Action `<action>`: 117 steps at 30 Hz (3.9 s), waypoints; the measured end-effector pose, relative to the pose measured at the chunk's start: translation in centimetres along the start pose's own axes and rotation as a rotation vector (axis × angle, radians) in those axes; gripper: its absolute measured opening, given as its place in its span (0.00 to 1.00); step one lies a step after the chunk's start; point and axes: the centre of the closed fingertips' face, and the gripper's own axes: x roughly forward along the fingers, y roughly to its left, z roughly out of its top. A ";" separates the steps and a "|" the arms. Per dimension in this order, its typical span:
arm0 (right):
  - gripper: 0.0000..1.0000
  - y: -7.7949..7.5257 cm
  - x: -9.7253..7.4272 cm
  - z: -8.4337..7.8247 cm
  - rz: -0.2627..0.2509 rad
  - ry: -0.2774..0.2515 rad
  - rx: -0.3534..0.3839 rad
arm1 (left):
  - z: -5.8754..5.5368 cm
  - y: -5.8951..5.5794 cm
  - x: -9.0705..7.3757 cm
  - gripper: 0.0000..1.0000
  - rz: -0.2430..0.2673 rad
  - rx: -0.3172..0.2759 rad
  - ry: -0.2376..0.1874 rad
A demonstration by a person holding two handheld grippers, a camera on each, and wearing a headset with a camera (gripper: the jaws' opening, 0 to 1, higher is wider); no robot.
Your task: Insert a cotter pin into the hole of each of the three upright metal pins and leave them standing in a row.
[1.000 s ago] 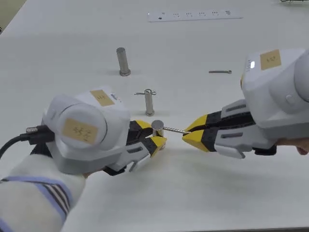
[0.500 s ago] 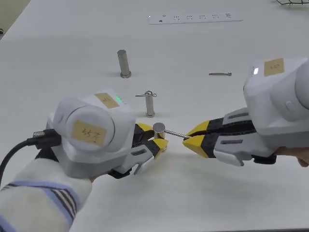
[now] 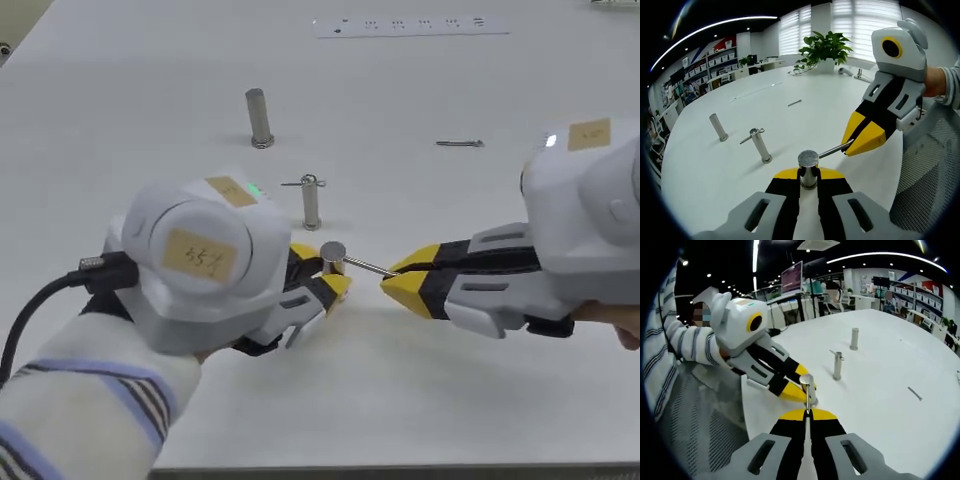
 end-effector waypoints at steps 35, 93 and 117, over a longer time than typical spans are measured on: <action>0.03 0.2 0.0 -0.3 -0.036 0.004 0.007 | 0.1 -0.3 -0.1 0.10 -0.002 0.004 0.005; 0.03 0.3 -0.2 -0.3 -0.073 0.052 -0.014 | -0.1 -0.2 0.0 0.11 0.001 -0.013 0.001; 0.03 -0.1 -0.7 -1.0 -0.084 0.040 0.006 | -0.1 -0.2 -0.2 0.12 -0.031 0.039 -0.015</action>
